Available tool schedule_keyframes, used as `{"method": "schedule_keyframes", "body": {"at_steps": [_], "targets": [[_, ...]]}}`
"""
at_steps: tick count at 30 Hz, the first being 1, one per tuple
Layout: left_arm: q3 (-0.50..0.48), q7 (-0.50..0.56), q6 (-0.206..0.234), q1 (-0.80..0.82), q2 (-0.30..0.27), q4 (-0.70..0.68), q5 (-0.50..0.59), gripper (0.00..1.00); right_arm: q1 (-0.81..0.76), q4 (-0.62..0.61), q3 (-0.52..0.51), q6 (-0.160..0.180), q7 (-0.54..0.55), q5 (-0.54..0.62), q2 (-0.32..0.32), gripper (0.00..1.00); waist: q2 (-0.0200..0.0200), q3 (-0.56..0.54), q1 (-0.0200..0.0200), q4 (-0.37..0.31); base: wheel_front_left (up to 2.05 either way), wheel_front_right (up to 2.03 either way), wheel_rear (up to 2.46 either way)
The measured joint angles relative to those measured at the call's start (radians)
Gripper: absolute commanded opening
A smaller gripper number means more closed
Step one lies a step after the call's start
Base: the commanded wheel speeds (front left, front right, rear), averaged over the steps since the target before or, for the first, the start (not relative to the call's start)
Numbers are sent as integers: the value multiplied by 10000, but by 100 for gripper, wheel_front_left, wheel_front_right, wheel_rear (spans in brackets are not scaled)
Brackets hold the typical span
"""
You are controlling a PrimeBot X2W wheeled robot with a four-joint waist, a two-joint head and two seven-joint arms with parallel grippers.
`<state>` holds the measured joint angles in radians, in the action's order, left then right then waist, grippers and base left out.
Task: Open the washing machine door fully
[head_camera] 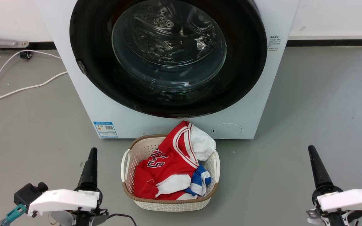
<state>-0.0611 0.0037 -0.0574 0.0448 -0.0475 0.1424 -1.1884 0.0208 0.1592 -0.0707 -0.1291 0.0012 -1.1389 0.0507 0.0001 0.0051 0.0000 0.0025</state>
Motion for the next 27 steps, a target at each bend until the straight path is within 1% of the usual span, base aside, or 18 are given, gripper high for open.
{"method": "schedule_keyframes", "body": {"at_steps": [7, 13, 20, 27], "targets": [[303, -265, 288, -96, -13, -253, 1680, 100, -95, -399, 286, 0, -276, 1841, 0, 100, 0, -1, 0, 6, 0, 0, 0], [644, -487, 543, -166, -104, -428, 2853, 100, -238, -627, 437, 0, -483, 3116, 0, 100, 0, -2, 0, 13, 0, 0, 0], [1072, -708, 848, -184, -328, -589, 3893, 100, -314, -878, 550, 0, -721, 4314, 0, 100, 0, -2, 0, 11, 0, 0, 0], [1409, -959, 1030, -213, -466, -775, 4746, 100, -451, -1099, 589, 0, -932, 5311, 0, 100, 0, -9, 0, -5, 0, 0, 0]]}}
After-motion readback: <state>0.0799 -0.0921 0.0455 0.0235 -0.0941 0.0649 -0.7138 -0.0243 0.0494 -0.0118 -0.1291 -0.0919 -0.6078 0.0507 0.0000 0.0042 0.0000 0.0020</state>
